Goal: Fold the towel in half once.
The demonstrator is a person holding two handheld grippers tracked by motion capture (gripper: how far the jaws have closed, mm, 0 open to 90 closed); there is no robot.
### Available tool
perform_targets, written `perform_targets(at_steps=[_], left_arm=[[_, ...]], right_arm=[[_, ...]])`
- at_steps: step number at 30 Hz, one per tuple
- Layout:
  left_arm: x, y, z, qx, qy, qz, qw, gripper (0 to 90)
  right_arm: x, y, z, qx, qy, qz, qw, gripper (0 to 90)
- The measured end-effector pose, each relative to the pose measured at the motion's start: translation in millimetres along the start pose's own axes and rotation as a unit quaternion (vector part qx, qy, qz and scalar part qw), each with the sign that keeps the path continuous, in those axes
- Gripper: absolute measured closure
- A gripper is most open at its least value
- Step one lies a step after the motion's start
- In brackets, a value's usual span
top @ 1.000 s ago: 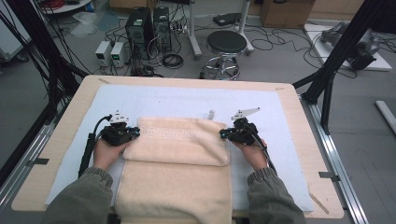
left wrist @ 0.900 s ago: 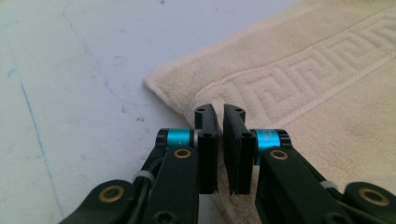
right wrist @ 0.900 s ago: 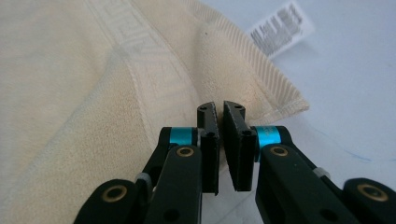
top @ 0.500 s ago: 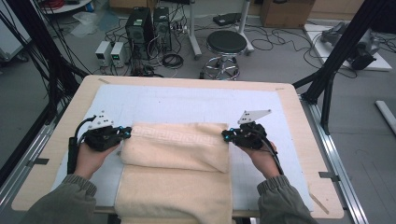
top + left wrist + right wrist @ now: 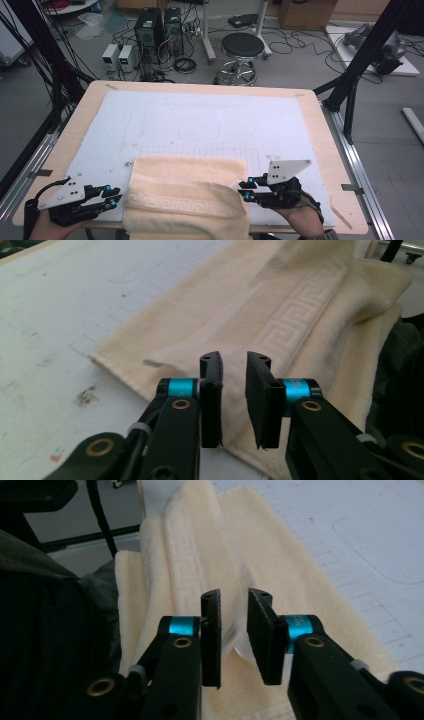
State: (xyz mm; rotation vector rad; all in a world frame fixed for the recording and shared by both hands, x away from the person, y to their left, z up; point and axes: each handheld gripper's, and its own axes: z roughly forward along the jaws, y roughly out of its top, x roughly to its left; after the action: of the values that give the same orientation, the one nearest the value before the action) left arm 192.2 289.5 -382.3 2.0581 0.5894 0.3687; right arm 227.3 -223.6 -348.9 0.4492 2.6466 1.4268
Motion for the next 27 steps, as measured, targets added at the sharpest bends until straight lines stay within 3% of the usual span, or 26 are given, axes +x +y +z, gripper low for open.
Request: perform_targets(at_steps=[4, 7, 10, 14, 18, 27], left_arm=[[16.6, 2.9, 15.0, 0.005, 0.018, -0.014, 0.9997, 66.3], [29.2, 6.8, 32.5, 0.008, 0.033, -0.017, 0.9993, 63.4], [41.1, 8.0, 48.9, 0.005, 0.049, -0.030, 0.9983, 60.8], [60.2, 8.8, 71.0, 0.016, 0.075, -0.038, 0.9963, 58.6], [71.8, 11.4, 88.5, 0.024, 0.081, -0.045, 0.9954, 58.3], [87.6, 5.5, 113.2, 0.056, 0.082, -0.053, 0.9936, 50.6]], right_arm=[[-12.5, -1.5, 5.8, 0.009, -0.021, 0.011, 0.9997, 66.8], [-35.7, -6.1, 16.6, 0.022, -0.044, 0.021, 0.9986, 62.7], [-59.3, -11.2, 24.0, 0.013, -0.065, 0.040, 0.9970, 60.3], [-81.9, -15.4, 36.5, 0.022, -0.085, 0.057, 0.9945, 55.7], [-93.0, -20.4, 51.5, 0.036, -0.103, 0.049, 0.9928, 51.6], [-110.3, -37.8, 68.7, 0.052, -0.100, 0.079, 0.9905, 47.3]])
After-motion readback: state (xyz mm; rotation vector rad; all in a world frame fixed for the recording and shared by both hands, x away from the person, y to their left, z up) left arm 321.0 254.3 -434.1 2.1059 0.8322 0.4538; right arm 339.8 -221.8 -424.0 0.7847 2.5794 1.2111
